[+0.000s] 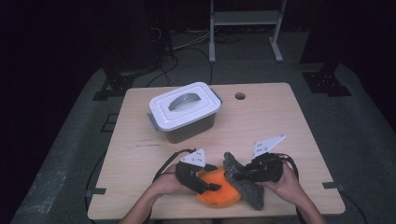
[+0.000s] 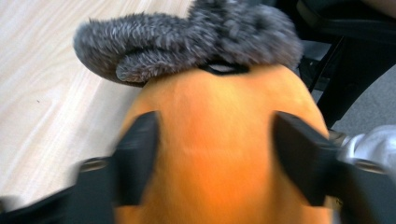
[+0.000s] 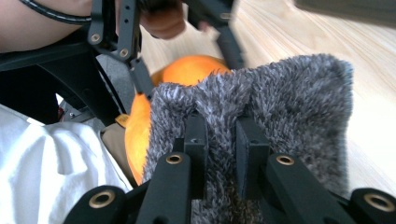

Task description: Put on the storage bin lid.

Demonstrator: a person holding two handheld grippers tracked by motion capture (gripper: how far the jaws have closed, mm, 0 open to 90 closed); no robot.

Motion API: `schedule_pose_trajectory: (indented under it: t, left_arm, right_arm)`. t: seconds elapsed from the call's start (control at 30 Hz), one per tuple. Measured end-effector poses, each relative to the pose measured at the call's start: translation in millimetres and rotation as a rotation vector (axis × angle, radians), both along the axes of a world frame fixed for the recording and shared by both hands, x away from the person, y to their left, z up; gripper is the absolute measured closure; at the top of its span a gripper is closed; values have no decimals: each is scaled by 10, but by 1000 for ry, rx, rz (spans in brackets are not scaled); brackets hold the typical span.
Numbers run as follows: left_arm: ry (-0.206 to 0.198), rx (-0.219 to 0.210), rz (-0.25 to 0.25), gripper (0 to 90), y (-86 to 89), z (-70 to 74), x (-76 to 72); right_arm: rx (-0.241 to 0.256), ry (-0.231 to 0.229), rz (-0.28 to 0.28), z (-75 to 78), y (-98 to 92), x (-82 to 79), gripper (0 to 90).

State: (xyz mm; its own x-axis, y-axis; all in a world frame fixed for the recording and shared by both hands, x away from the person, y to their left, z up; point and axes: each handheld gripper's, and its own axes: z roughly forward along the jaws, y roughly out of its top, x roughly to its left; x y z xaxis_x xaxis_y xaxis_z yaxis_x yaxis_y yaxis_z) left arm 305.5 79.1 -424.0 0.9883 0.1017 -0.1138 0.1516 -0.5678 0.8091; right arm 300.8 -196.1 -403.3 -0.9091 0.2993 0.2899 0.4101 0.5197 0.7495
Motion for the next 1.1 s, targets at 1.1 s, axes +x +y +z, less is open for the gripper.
schedule_pose_trajectory:
  t: [1.1]
  left_arm:
    - [-107,7,-17,342,-32,51,-82]
  right_arm:
    - [22,-62,-39,62,194,20,773]
